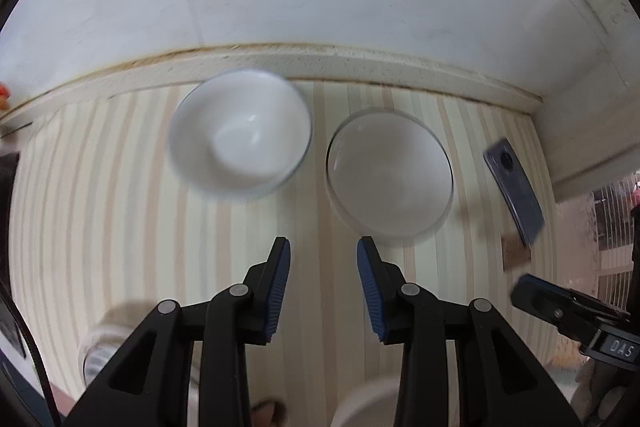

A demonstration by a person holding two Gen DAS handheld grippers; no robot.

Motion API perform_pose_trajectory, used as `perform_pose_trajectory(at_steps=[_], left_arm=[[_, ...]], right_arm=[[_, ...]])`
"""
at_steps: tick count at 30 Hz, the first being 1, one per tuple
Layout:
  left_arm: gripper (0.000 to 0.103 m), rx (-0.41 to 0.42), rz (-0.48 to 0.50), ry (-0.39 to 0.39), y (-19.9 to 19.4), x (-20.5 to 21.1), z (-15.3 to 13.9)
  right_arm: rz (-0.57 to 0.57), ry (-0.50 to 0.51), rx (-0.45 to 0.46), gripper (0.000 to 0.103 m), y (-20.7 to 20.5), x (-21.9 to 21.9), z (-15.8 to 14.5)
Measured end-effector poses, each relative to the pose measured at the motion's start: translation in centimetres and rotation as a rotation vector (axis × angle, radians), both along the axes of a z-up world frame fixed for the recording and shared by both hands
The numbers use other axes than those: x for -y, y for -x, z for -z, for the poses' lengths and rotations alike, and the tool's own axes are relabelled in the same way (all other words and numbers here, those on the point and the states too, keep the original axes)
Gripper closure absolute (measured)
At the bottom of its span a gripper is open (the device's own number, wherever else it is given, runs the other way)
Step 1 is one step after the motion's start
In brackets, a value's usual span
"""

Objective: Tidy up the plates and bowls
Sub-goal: 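Carry the white bowl with both grippers over the other white bowl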

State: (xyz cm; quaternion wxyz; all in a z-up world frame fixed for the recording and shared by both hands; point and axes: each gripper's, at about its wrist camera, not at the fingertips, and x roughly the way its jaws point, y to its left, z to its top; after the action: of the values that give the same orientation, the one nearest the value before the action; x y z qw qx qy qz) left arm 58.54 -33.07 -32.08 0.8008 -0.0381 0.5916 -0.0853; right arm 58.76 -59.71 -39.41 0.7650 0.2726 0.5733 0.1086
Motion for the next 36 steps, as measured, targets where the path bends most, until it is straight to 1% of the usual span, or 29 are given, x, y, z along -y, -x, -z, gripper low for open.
perform_pose_trajectory(at_steps=[3, 6, 8, 9, 10, 11, 12, 15, 21, 23, 29, 36], left_arm=[[0.071, -0.037, 0.031, -0.013, -2.8, 1.4, 1.9], [0.071, -0.047, 0.045, -0.033, -4.2, 2.2, 3.6], [0.071, -0.058, 0.049, -0.025, -5.0, 2.5, 4.5], [0.071, -0.059, 0.048, -0.017, -5.2, 2.6, 4.8], [0.071, -0.061, 0.051, -0.007, -5.4, 2.7, 5.1], [0.072, -0.063, 0.051, -0.002, -5.6, 2.9, 5.4], [0.072, -0.060, 0.051, -0.005, -5.7, 3.0, 5.6], [0.072, -0.043, 0.072, -0.014, -5.7, 3.2, 5.4], [0.073, -0.011, 0.102, -0.026, -4.4, 3.1, 4.1], [0.073, 0.003, 0.111, -0.033, -3.6, 3.3, 3.4], [0.073, 0.029, 0.126, -0.016, -1.0, 3.2, 1.2], [0.073, 0.073, 0.165, 0.006, 3.4, 2.8, -2.3]], right_arm=[[0.012, -0.020, -0.016, 0.052, -4.0, -0.2, 1.6], [0.006, -0.026, -0.035, 0.052, -6.4, -0.7, 3.0], [-0.006, -0.035, -0.051, 0.053, -7.8, -1.2, 4.1], [-0.013, -0.030, -0.055, 0.057, -8.2, -1.3, 4.6], [-0.018, -0.027, -0.058, 0.073, -8.5, -1.5, 5.1], [-0.024, -0.017, -0.064, 0.083, -8.8, -1.9, 5.7], [-0.028, 0.006, -0.071, 0.085, -9.1, -2.1, 6.1], [-0.036, 0.031, -0.063, 0.085, -9.3, -2.6, 6.2], [-0.036, 0.038, -0.064, 0.085, -8.3, -3.0, 5.6], [-0.037, 0.043, -0.055, 0.085, -7.5, -3.1, 4.9], [-0.039, 0.060, -0.018, 0.085, -3.8, -3.6, 1.9], [-0.035, 0.079, 0.005, 0.085, 2.1, -3.9, -1.0]])
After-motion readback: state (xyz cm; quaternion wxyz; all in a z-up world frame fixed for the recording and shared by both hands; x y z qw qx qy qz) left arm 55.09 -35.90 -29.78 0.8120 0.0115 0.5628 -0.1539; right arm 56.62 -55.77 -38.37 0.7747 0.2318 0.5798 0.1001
